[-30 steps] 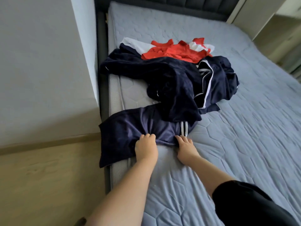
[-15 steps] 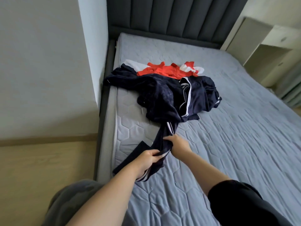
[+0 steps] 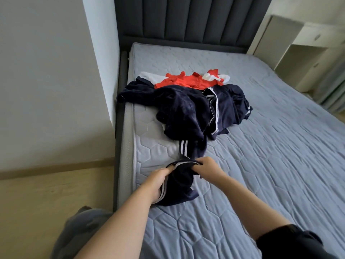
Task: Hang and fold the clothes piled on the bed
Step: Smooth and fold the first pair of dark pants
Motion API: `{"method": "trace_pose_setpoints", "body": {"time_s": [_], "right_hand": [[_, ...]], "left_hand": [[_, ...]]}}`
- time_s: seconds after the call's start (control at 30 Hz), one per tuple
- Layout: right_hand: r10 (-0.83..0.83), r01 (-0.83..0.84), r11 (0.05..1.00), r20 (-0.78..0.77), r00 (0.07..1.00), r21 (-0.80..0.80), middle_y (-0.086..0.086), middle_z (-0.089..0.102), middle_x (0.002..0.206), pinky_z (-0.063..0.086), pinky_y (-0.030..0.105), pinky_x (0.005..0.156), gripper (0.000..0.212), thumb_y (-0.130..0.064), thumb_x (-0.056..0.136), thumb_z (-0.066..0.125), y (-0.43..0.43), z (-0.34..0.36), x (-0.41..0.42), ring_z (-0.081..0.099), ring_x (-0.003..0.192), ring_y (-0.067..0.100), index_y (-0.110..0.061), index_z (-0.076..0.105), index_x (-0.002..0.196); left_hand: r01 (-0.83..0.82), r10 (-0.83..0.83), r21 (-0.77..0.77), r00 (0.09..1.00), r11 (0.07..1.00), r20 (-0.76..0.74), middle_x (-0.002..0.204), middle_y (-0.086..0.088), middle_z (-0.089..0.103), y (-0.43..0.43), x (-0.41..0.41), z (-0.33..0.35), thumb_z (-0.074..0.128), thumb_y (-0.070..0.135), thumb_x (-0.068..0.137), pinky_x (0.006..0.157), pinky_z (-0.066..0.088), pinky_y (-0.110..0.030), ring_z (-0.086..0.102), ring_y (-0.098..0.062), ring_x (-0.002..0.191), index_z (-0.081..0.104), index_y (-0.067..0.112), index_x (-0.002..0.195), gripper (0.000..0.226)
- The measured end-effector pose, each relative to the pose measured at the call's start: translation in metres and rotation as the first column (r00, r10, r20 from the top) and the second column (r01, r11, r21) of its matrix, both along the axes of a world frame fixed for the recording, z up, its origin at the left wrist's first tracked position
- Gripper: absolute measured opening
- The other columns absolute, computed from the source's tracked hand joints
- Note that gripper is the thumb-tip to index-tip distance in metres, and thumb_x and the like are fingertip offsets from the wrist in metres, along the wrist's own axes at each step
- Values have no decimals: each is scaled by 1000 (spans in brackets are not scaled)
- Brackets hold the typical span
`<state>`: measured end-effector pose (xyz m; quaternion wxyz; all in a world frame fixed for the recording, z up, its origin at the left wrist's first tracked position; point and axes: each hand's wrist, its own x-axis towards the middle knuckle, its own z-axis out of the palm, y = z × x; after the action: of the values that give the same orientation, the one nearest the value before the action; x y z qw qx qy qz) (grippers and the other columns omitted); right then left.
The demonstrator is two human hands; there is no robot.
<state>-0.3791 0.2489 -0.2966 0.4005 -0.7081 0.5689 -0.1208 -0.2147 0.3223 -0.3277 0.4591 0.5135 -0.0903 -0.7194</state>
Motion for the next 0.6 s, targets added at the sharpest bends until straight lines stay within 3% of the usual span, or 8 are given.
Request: {"method": "trace_pose_setpoints", "body": {"time_s": [0.07,0.13,0.17,0.23,0.33,0.43,0.5,0.6], "right_hand": [[-165,170,975,44,985,-142,7,57,65,40,28,62,22,-5,75,57,-5,-10,-1,54,67,18,-8,56,53],[-346,357,922,99,933,-147,10,55,93,43,28,79,11,-10,76,63,-13,-20,1,55,96,22,-15,58,67],[-443,453,889,129,887,-65,9,50,109,43,30,90,14,-16,77,66,-18,-24,3,51,108,23,-14,60,90],[-632,574,768,198,749,284,5,43,129,45,38,95,71,-28,78,72,-28,-34,7,50,113,26,-12,36,137],[-750,546,634,264,606,548,10,40,135,50,45,89,93,-28,81,73,-41,-43,16,54,110,33,-15,11,149],[-698,541,711,352,624,450,14,49,120,51,41,86,66,-6,85,64,-55,-47,23,56,105,30,-15,30,141],[-611,539,792,348,711,288,11,57,89,48,29,65,26,3,82,54,-61,-39,27,55,87,23,-10,54,105],[-475,468,880,180,861,84,5,52,68,39,27,55,15,2,80,47,-65,-17,23,50,72,20,-9,54,73]], "left_hand": [[-4,5,-25,1000,1000,20,111,-21,68,-2,-3,1,56,24,95,100,46,-44,63,-35,106,67,2,111,30],[-2,3,-68,1000,998,25,114,-22,66,-3,-6,1,54,20,96,104,43,-46,61,-36,110,66,0,114,30],[-3,7,-92,999,996,43,113,-22,66,-3,-7,1,53,17,96,103,44,-45,62,-35,110,66,0,115,29],[-2,21,-148,991,989,130,110,-17,69,-6,-7,4,53,13,96,101,46,-42,64,-31,107,66,2,114,24],[2,38,-178,975,984,217,103,-12,71,-10,-4,5,56,10,94,97,49,-40,66,-26,101,69,10,103,16],[-13,61,-177,961,984,271,93,-10,71,-14,-2,3,58,10,93,86,52,-35,67,-24,90,70,12,94,12],[-45,103,-167,927,985,361,89,-9,70,-17,0,1,59,13,92,80,52,-32,66,-24,86,69,13,87,11],[-125,174,-132,854,983,490,83,-8,67,-24,8,-4,64,19,89,67,46,-27,62,-23,81,63,13,73,17]]}}
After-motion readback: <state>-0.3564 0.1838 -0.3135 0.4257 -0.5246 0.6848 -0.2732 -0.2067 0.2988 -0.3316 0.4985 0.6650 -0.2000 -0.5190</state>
